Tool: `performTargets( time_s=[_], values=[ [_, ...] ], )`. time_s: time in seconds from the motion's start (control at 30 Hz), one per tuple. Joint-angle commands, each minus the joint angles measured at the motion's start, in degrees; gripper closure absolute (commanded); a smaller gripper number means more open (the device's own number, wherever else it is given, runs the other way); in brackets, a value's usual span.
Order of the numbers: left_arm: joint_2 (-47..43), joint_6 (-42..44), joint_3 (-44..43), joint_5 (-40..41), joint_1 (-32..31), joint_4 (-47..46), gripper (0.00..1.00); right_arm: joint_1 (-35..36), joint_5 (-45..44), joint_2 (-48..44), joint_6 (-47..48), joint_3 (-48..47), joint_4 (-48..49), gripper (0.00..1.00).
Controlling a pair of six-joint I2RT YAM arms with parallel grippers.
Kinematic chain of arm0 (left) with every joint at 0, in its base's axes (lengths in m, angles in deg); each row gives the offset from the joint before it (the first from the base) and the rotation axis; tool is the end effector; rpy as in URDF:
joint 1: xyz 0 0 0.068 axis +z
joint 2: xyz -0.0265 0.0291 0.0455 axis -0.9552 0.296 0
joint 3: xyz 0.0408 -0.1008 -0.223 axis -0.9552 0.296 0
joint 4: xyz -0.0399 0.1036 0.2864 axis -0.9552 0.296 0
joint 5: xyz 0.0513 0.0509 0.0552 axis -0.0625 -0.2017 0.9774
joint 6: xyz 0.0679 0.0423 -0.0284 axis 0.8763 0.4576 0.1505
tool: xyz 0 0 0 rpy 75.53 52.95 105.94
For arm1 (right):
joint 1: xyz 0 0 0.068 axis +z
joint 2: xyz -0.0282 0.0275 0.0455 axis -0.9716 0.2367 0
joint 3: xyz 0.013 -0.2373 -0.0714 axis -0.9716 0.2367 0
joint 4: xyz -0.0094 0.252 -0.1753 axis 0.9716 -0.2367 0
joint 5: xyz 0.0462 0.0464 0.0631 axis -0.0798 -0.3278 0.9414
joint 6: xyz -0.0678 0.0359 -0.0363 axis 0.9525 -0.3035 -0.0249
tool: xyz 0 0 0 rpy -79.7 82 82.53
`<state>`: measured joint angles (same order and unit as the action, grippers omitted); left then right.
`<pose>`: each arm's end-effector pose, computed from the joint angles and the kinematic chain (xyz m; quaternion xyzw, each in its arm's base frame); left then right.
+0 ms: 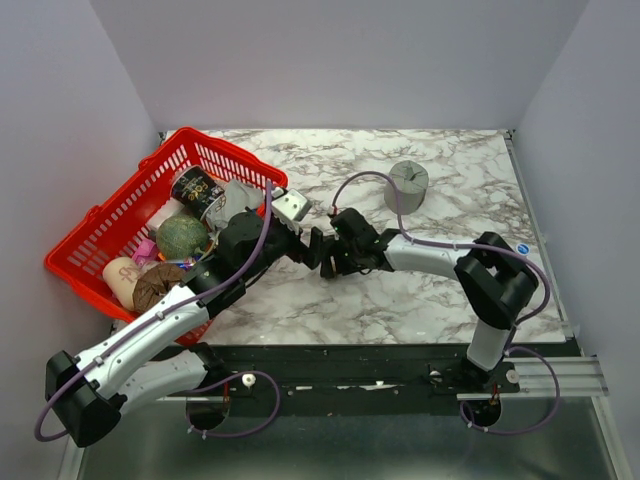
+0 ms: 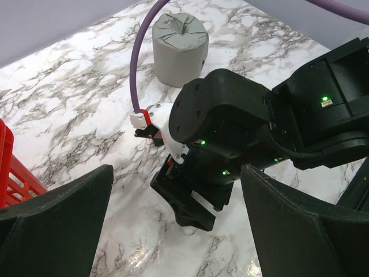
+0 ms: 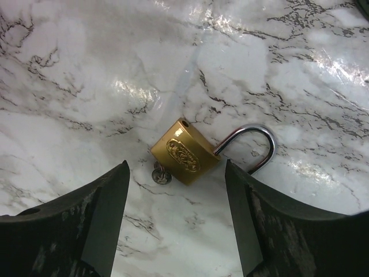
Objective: Unlock with the key
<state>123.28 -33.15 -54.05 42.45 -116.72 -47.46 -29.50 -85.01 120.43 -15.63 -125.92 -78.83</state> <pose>0.2320 -0.2274 0.3016 0.2619 0.7173 -0.2832 0.5802 0.2868 0.3069 0.0749 -0.1620 0.9361 0.1934 0.2451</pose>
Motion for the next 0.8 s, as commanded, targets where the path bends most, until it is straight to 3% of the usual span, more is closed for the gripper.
performTargets(
  time_s=[0.0, 0.4, 0.77],
  values=[
    [-1.3, -0.1, -0.7, 1.1, 0.0, -0.4, 0.01, 0.7, -1.6, 3.4, -0.2, -2.4, 0.2, 0.24],
    [-1.1, -0.2, -0.8, 0.9, 0.0, -0.5, 0.01, 2.8, -5.0, 7.6, 1.3, -6.2, -1.2, 0.25],
    [-0.5, -0.4, -0.8, 0.8, -0.2, -0.5, 0.01, 3.2, -10.2, 4.8, 7.9, 0.0, -0.1, 0.25]
  ],
)
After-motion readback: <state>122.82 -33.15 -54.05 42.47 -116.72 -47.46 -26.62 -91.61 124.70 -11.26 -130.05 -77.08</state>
